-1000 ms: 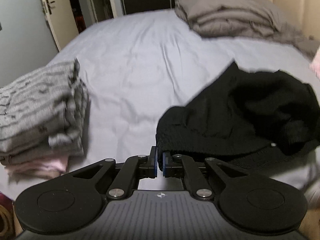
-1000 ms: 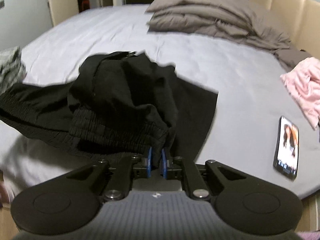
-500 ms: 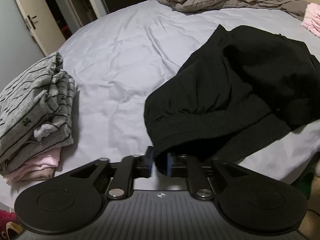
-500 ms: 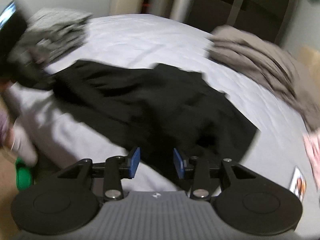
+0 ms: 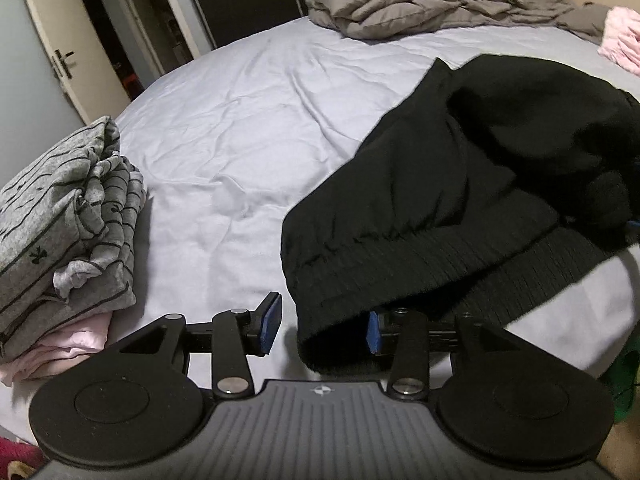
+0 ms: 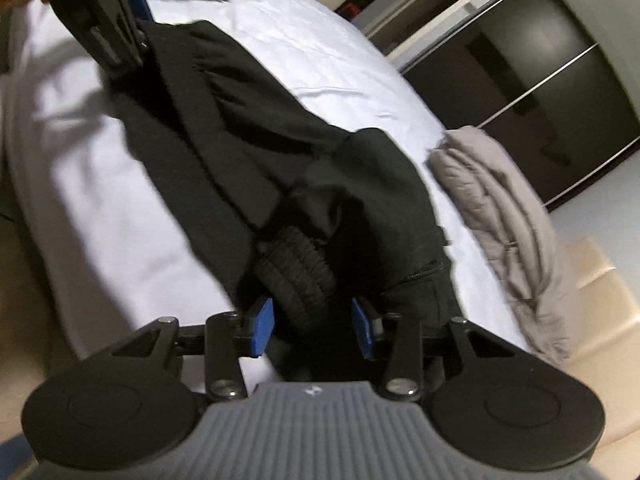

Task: Fold clothes
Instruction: 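Lift the black pants with both grippers and shake them out in the air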

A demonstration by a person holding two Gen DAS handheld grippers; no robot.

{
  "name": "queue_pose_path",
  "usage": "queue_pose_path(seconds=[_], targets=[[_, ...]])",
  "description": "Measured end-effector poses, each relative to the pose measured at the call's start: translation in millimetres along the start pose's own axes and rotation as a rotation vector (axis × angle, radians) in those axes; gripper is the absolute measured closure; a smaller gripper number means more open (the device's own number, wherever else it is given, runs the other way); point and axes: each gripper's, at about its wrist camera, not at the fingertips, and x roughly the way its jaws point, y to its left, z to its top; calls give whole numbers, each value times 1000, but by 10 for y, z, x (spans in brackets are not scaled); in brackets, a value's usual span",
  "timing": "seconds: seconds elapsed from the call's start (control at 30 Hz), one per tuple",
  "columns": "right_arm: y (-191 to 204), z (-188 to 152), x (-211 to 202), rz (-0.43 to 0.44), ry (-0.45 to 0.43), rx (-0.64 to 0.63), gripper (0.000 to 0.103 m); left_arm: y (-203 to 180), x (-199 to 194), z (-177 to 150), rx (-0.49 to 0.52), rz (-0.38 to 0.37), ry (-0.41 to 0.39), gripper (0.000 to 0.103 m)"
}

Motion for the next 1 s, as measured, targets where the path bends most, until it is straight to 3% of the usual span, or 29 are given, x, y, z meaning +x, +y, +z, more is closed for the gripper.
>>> queue_pose_path(seconds=[0.23,0.33,0.5,0.6,0.77,1.0], targets=[[-98,-17,80,-125,-34,-19,60,-42,117,47,4,11,-2,64],[-140,-25,115,-179,-49,-28,73,-30,145,52,-9,6,3,64],[-210,-37,172,-268,-73,-42,86,86,120,72,-75,0,-2,81],[-436,-33,129,-320,-97,48,94,199,49,90,-134,-6,-19,92],[-931,-106,-40,-416,-124,253,97,394,-146,152,-197,8,-65,96],[-1478,-175,-316,-415,-108,452,97,606,-580,381,-249,-10,-167,96]])
